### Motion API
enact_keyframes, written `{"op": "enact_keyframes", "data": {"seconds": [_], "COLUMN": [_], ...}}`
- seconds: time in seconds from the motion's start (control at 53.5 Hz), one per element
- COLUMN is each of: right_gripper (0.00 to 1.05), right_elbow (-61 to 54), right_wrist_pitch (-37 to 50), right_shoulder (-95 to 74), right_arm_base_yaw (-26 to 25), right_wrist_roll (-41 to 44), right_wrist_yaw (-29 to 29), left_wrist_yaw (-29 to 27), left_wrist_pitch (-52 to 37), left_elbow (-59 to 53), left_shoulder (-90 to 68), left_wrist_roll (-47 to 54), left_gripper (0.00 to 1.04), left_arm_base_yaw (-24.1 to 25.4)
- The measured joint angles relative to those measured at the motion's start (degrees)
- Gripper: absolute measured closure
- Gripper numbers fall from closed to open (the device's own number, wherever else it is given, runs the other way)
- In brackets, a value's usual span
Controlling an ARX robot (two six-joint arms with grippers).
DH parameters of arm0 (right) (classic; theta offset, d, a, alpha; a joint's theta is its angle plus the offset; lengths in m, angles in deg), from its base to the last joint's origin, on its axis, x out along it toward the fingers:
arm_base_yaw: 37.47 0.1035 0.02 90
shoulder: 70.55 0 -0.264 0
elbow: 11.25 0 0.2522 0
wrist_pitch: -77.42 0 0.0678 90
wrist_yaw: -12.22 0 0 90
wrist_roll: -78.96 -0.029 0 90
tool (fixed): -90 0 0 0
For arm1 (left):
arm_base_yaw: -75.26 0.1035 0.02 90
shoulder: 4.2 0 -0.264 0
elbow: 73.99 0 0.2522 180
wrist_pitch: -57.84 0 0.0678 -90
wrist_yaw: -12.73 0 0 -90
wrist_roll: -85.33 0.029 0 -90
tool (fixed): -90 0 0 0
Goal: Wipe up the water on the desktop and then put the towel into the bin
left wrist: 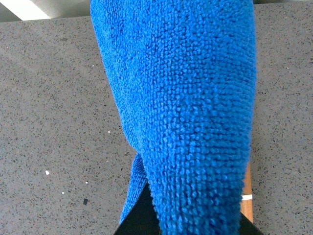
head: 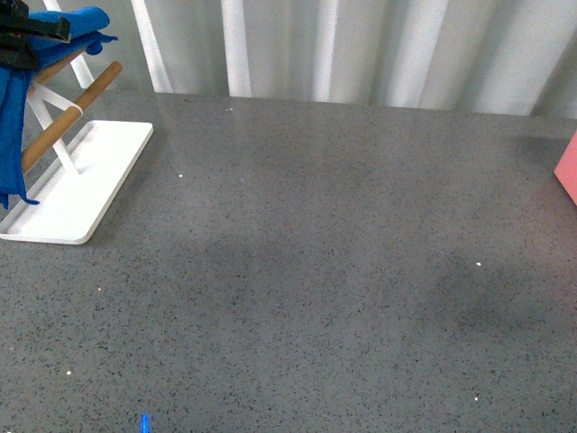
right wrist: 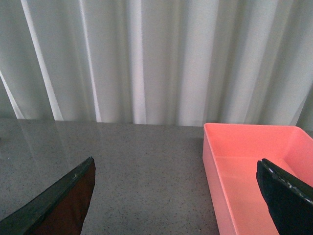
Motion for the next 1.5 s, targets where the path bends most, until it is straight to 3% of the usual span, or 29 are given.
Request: {"op": "enact_keyframes", "data": {"seconds": [0.15,0.467,0.748,1.159,1.496], "right_gripper": [0.07,0.07,0.07,0.07,0.07], "right_elbow": [0.00,0.00,0.00,0.00,0.04], "right_wrist_pitch": [0.00,0.00,0.00,0.00,-0.13], "right_shoulder": [0.00,0.00,0.00,0.00,-0.11], "right_arm_base_yaw": [0.00,0.00,0.00,0.00,-0.04], "right_wrist_roll": [0.00,0.00,0.00,0.00,-0.02], "right_wrist_yaw": [0.02,0.02,0.02,0.02,-0.39], "left_wrist_yaw": [0.70,9.73,21.66,21.16,20.87], "left_wrist_pitch": [-0.07,-1.44,-10.51,-21.70,-26.12], "left_elbow": [-0.22,4.28,-7.17,-13.79,-13.86], "left_shoulder": [1.99,15.56,29.94,27.63,22.69], "left_wrist_roll": [0.55,-7.02,-18.05,-28.20,-34.18], "left_gripper": [0.99,0.99,0.99,0.99,0.99], "left_arm_base_yaw": [-0.28,-1.31,-14.01,-29.22,-33.66]}}
